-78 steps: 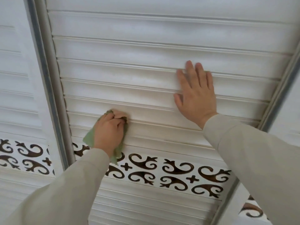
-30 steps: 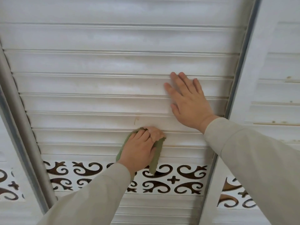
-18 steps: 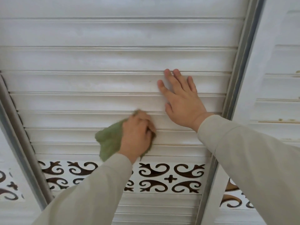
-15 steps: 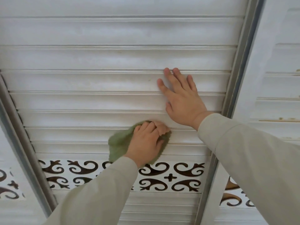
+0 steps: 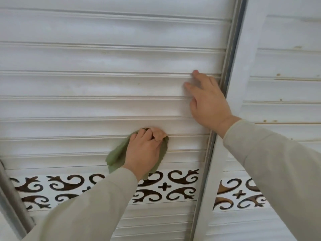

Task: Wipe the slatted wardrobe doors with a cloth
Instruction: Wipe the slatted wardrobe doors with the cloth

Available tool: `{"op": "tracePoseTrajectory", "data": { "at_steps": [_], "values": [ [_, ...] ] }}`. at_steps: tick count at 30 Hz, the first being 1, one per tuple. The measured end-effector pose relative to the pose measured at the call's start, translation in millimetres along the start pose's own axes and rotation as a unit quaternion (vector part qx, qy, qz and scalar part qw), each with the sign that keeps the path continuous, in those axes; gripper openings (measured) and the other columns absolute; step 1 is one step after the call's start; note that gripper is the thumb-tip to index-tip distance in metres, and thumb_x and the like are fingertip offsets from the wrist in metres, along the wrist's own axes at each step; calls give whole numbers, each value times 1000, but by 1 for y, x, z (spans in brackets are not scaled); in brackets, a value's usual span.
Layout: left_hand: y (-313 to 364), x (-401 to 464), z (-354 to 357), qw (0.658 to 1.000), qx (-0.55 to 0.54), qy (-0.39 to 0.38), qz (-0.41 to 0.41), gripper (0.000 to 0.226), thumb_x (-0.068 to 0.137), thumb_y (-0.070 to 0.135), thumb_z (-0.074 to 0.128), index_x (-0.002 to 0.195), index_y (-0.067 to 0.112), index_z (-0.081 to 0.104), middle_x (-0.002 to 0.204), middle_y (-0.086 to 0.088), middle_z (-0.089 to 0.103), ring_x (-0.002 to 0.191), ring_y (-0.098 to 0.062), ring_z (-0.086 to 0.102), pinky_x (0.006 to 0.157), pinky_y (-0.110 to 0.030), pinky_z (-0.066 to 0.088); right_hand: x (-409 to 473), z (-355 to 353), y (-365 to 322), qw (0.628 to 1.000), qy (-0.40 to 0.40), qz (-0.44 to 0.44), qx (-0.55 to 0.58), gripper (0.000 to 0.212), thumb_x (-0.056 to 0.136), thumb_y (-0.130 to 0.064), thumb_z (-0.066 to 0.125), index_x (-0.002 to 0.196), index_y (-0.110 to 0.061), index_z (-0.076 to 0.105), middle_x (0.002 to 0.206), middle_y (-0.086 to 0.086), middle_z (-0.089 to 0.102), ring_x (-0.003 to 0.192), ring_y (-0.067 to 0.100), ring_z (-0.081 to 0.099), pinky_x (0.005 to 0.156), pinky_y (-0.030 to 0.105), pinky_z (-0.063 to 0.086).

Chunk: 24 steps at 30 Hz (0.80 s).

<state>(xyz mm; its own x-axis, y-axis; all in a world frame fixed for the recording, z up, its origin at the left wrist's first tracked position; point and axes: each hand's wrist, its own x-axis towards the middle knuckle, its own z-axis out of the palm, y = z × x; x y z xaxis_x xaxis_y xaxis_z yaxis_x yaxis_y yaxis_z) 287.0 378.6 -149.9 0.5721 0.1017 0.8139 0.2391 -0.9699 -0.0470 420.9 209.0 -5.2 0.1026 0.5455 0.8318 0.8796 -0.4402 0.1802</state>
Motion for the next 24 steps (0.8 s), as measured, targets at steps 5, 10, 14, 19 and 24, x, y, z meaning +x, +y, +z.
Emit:
{"op": "tracePoseTrajectory", "data": {
  "at_steps": [5, 10, 14, 19, 24],
  "values": [
    [81, 41, 10, 988, -17, -152, 8, 52, 100, 19, 38, 147, 41, 37, 101, 2, 72, 85, -28, 68, 63, -33, 42, 2, -11, 10, 998, -66, -17, -14, 49, 81, -6, 49, 128, -3, 63, 146, 28, 40, 123, 49, 44, 109, 49, 35],
    [106, 56, 19, 984, -26, -174, -1, 41, 103, 30, 37, 140, 49, 44, 111, 2, 70, 93, -32, 68, 73, -40, 56, 2, -12, 10, 997, -71, -21, -7, 48, 81, -7, 49, 126, -4, 64, 147, 28, 41, 123, 47, 44, 110, 47, 34],
    [77, 41, 6, 987, -31, -151, -34, 42, 101, 30, 42, 137, 50, 50, 105, 3, 73, 89, -31, 69, 72, -37, 54, 0, -10, 10, 998, -66, -20, -2, 50, 80, -5, 49, 127, -5, 64, 149, 25, 38, 129, 43, 41, 112, 42, 31],
    [17, 5, -11, 984, -47, -96, -143, 34, 100, 30, 49, 128, 44, 63, 72, 1, 70, 62, -29, 62, 63, -36, 54, 1, -3, 8, 997, -70, -25, 3, 53, 81, -8, 49, 133, -5, 58, 154, 24, 31, 137, 42, 33, 117, 45, 28],
    [6, -8, -20, 974, -36, -102, -201, 35, 103, 31, 41, 128, 38, 64, 66, 4, 57, 57, -21, 51, 59, -31, 47, -11, 11, 1, 992, -111, -22, -62, 69, 84, -24, 54, 150, -14, 36, 164, 15, 6, 151, 35, 4, 119, 53, 19]
  ]
}}
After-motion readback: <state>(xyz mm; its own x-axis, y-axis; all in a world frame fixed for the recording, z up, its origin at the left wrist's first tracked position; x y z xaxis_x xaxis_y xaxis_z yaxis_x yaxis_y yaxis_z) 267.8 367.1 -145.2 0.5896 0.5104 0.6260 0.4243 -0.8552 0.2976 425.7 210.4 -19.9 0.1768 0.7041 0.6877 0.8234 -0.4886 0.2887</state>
